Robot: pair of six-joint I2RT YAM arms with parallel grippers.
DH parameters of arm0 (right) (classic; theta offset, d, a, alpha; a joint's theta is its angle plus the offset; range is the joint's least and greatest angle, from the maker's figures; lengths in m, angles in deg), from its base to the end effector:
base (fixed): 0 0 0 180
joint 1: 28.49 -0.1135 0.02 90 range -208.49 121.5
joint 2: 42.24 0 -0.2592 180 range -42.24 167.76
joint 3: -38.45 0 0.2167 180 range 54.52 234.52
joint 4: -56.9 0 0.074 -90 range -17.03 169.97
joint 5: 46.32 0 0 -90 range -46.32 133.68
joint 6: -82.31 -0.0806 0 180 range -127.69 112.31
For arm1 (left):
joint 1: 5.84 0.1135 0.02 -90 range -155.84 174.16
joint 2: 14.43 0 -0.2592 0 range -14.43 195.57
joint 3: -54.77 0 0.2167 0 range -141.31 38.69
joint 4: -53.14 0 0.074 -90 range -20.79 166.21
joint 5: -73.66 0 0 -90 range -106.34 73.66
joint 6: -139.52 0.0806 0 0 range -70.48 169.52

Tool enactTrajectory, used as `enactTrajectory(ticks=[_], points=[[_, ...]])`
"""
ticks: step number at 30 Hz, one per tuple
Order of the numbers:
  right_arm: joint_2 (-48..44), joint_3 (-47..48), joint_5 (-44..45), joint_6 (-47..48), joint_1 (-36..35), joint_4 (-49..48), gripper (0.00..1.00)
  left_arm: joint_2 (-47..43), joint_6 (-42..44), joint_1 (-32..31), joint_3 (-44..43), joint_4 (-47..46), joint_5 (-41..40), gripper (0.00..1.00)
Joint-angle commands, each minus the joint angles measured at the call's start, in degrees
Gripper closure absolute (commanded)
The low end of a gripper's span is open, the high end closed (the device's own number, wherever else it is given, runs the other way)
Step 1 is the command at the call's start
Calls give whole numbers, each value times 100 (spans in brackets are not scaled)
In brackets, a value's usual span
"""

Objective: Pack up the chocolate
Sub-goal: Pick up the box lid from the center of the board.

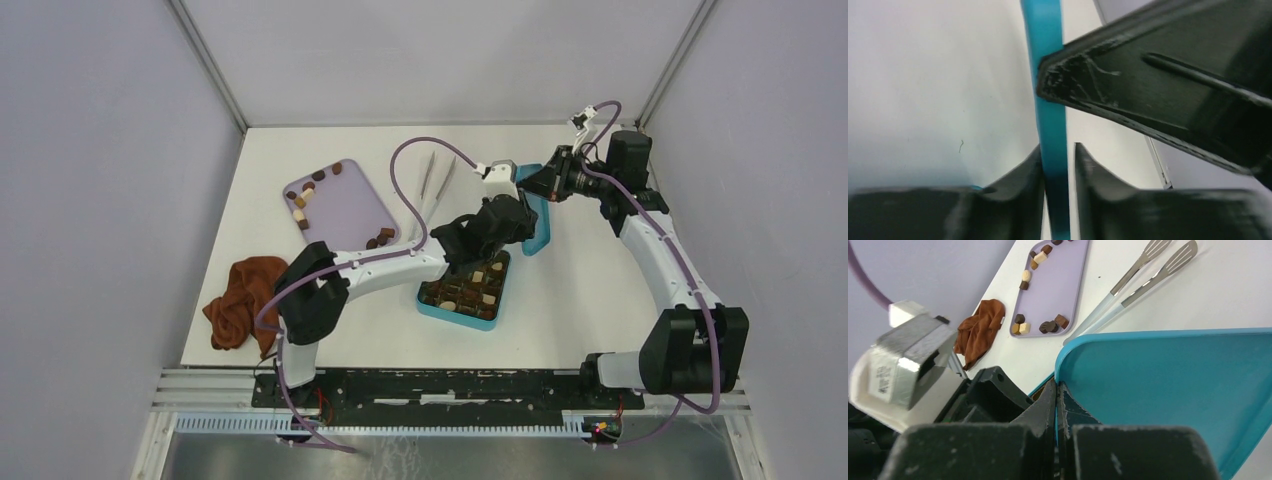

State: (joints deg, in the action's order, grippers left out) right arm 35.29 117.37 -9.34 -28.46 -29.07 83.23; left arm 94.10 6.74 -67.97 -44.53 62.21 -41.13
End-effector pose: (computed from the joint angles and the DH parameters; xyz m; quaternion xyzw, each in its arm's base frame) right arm 0.2911 0.0673 0.3202 -0.1041 0.7849 0.4589 0.4032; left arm 0.2430 -0.3873 0.2783 0.0091 0.8015 -0.3475 0.4865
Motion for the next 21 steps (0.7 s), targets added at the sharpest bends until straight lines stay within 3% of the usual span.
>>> enactTrajectory(ticks=[1, 3, 5, 11, 16, 19, 21], points=[[-235, -9, -110, -146, 23, -383, 100, 255, 61, -14, -640, 861, -652, 79], [-264, -17, -130, -153, 21, -387, 100, 263, 142, 13, -713, 936, -809, 96], [-324, -21, -148, -92, 23, -411, 98, 163, 137, 90, -699, 976, -810, 98], [-785, 90, -347, 760, 23, -646, 48, -697, -358, 450, -208, 958, -437, 98], [-1191, 391, -392, 2233, 26, -379, 24, -1796, -1110, 1139, 770, 763, 501, 98], [-1390, 247, -1370, 3383, 23, -374, 6, -2494, -1333, 1471, 1147, 851, 769, 98], [-1405, 234, -1904, 4523, 24, 137, 2, -3002, -1529, 1655, 1264, 1184, 846, 98]])
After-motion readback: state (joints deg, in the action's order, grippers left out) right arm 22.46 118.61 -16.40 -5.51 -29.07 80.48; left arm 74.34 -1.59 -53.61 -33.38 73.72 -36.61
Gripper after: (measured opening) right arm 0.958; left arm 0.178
